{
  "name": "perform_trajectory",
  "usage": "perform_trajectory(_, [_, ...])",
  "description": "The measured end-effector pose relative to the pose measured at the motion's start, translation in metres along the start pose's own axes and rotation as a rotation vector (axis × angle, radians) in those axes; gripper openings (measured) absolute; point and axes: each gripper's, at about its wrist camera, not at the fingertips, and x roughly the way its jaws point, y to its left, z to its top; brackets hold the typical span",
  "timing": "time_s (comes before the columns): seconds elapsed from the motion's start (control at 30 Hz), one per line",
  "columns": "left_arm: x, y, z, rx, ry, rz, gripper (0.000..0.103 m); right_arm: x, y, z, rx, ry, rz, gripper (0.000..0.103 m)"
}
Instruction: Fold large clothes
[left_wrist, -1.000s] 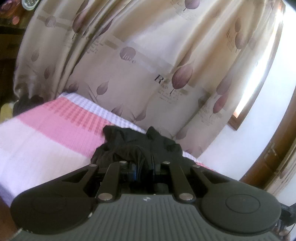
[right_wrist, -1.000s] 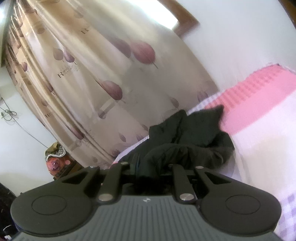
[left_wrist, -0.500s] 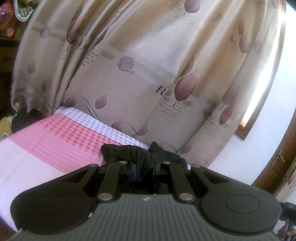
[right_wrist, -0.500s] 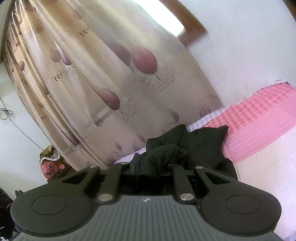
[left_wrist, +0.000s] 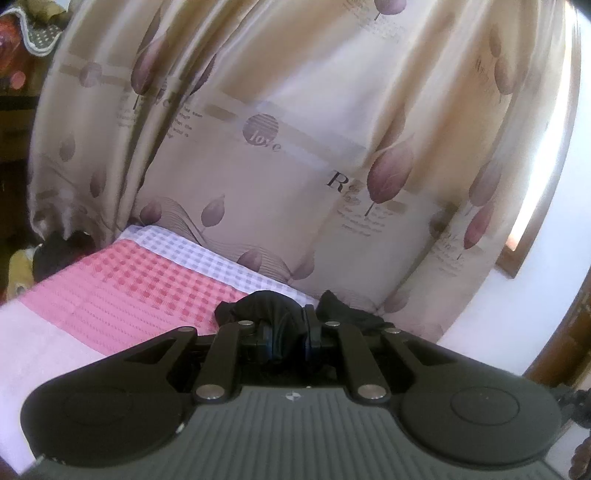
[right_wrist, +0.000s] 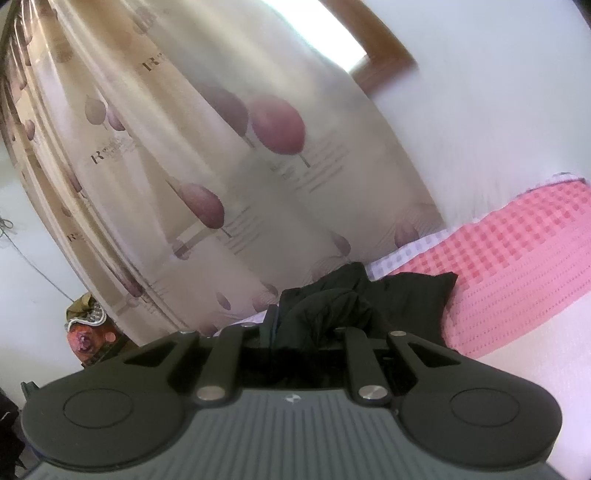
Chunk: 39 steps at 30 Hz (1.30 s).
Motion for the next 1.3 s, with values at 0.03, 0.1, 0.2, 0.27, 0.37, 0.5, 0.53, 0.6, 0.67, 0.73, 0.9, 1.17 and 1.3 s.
perform_trajectory(0.03, [0.002, -0.001, 0.001, 0.004, 0.0, 0.005, 0.015, 0.003, 0.0, 0.002, -0.003, 0.001, -0.004, 0.016])
perform_trajectory(0.1, [0.007, -0.002, 0.003, 0.007, -0.001, 0.011, 0.015, 0.009, -0.001, 0.006, -0.008, 0.004, -0.01, 0.016])
perform_trajectory(0.2, [0.013, -0.003, 0.005, 0.006, -0.002, 0.021, 0.015, 0.017, -0.004, 0.011, -0.003, 0.006, -0.014, 0.016])
perform_trajectory(0.27, [0.016, -0.003, 0.005, 0.006, -0.003, 0.024, 0.015, 0.021, -0.006, 0.013, 0.002, 0.006, -0.019, 0.016])
perform_trajectory(0.37, [0.02, -0.005, 0.006, 0.012, -0.005, 0.031, 0.015, 0.027, -0.009, 0.015, 0.006, 0.009, -0.023, 0.016])
perform_trajectory(0.5, [0.026, -0.005, 0.007, 0.018, -0.004, 0.038, 0.015, 0.033, -0.012, 0.019, 0.007, 0.014, -0.027, 0.016])
perform_trajectory(0.53, [0.027, -0.006, 0.007, 0.018, -0.003, 0.04, 0.015, 0.035, -0.013, 0.019, 0.008, 0.015, -0.027, 0.016])
perform_trajectory(0.6, [0.029, -0.006, 0.007, 0.017, -0.002, 0.043, 0.015, 0.038, -0.013, 0.02, 0.006, 0.018, -0.028, 0.016])
perform_trajectory(0.67, [0.03, -0.006, 0.007, 0.019, -0.001, 0.046, 0.015, 0.04, -0.014, 0.021, 0.006, 0.02, -0.028, 0.016])
perform_trajectory(0.73, [0.032, -0.007, 0.008, 0.023, -0.001, 0.049, 0.015, 0.042, -0.014, 0.022, 0.005, 0.023, -0.03, 0.016])
perform_trajectory(0.9, [0.039, -0.009, 0.009, 0.031, 0.001, 0.059, 0.015, 0.047, -0.017, 0.023, 0.006, 0.027, -0.034, 0.016])
perform_trajectory(1.17, [0.053, -0.009, 0.012, 0.027, 0.006, 0.075, 0.015, 0.06, -0.022, 0.027, 0.018, 0.032, -0.045, 0.016])
perform_trajectory(1.3, [0.062, -0.01, 0.014, 0.024, 0.01, 0.083, 0.016, 0.068, -0.026, 0.03, 0.024, 0.037, -0.052, 0.016])
